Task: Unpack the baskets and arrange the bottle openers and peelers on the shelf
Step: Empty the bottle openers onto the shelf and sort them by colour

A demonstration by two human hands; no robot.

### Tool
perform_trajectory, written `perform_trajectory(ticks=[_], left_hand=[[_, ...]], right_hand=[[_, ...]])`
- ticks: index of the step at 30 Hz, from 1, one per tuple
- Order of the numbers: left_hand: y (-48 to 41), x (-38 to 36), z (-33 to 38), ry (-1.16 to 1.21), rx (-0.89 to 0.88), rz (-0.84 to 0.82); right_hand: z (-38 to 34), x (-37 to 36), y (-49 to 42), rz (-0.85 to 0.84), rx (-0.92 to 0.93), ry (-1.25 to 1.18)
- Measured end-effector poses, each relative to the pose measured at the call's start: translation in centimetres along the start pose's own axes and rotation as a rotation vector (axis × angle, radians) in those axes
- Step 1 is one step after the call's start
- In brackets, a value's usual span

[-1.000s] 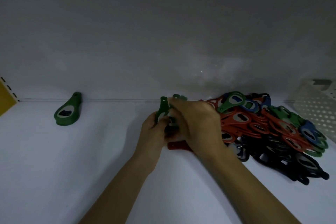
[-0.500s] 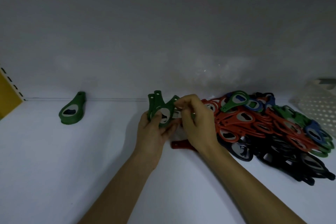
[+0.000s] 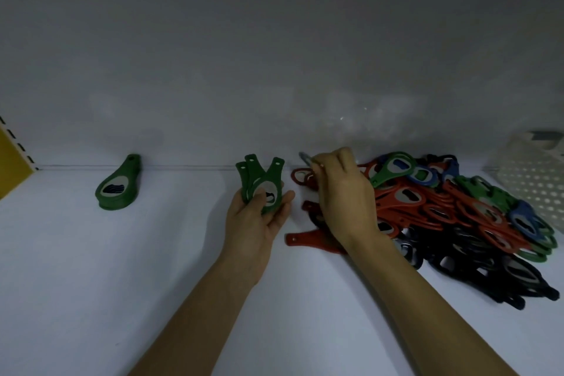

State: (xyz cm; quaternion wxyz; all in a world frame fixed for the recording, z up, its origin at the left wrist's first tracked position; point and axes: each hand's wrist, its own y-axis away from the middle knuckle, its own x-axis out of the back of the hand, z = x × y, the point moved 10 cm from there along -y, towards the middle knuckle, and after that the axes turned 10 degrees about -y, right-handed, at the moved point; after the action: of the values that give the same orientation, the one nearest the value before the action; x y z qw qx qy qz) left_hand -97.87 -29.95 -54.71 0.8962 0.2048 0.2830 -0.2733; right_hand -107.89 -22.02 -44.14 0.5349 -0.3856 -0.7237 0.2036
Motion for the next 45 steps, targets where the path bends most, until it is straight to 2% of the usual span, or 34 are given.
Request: perform_trajectory(ticks=[2,4,6,8,10,12,14,17,20,23,28,30,31,33,35,37,41,43,45], left_hand=[[0.0,-0.3,-0.1,-0.04,-0.004,-0.022],[0.1,-0.7,0.0,-0.088,-0.023,-0.056],[0.1,-1.0,0.0,-0.095,-0.026,-0.08],[-0.1,-0.8,0.1,-0.098,-0.037,-0.074],[-0.2,-0.5,0.2,-0.142,-0.068,-0.054],[-0.3,-0.7,0.4,-0.164,-0.097,-0.079],[-0.1,-1.4,0.5,-0.208,-0.136,-0.141],[0.6,-2.7,0.8,-0.523,-0.287,-0.204],[1.2,-3.8,0.7,-0.83,-0.441,-0.214],[1.3,-4.0,0.6,-0.924,-0.47,-0.208],[1.3,-3.7,0.4,-0.912,-0.45,-0.195],[1.2,-3.5,0.3,-0.87,-0.418,-0.194],[1.1,-3.4,0.2,-0.824,-0.396,-0.197],[1.0,-3.3,0.2,-0.758,-0.36,-0.193],[1.0,-3.3,0.3,-0.755,-0.358,-0.179],[1.0,-3.2,0.4,-0.74,-0.358,-0.169],[0.8,-2.8,0.6,-0.632,-0.328,-0.15],[0.7,-2.7,0.7,-0.593,-0.317,-0.149],[0.7,-2.7,0.7,-0.56,-0.307,-0.149]], right_hand=[[-1.0,0.7,0.3,0.041,0.086,-0.124],[-2.6,-0.4,1.0,-0.064,0.18,-0.192],[-3.4,-1.7,1.5,-0.201,0.195,-0.245],[-3.4,-2.2,1.6,-0.241,0.171,-0.311],[-2.6,-1.7,1.4,-0.166,0.077,-0.422],[-0.3,-1.2,1.4,-0.047,-0.171,-0.579],[1.6,-2.1,2.0,-0.035,-0.428,-0.817],[1.3,-3.4,2.4,-0.111,-0.51,-1.019],[1.2,-3.2,2.5,-0.051,-0.541,-1.06],[1.5,-2.9,2.5,-0.012,-0.535,-1.031],[0.9,-2.6,2.1,-0.085,-0.489,-0.92],[2.5,-0.3,1.4,-0.025,-0.432,-0.61],[3.6,1.1,0.9,-0.006,-0.391,-0.334],[6.4,1.9,1.0,-0.14,-0.421,0.2],[9.3,1.4,2.3,-0.35,-0.577,0.403],[9.8,0.9,2.8,-0.414,-0.577,0.451],[7.2,0.7,1.2,-0.322,-0.375,0.47],[5.1,1.6,0.4,-0.172,-0.257,0.349],[3.1,3.8,0.3,0.064,-0.148,0.161]])
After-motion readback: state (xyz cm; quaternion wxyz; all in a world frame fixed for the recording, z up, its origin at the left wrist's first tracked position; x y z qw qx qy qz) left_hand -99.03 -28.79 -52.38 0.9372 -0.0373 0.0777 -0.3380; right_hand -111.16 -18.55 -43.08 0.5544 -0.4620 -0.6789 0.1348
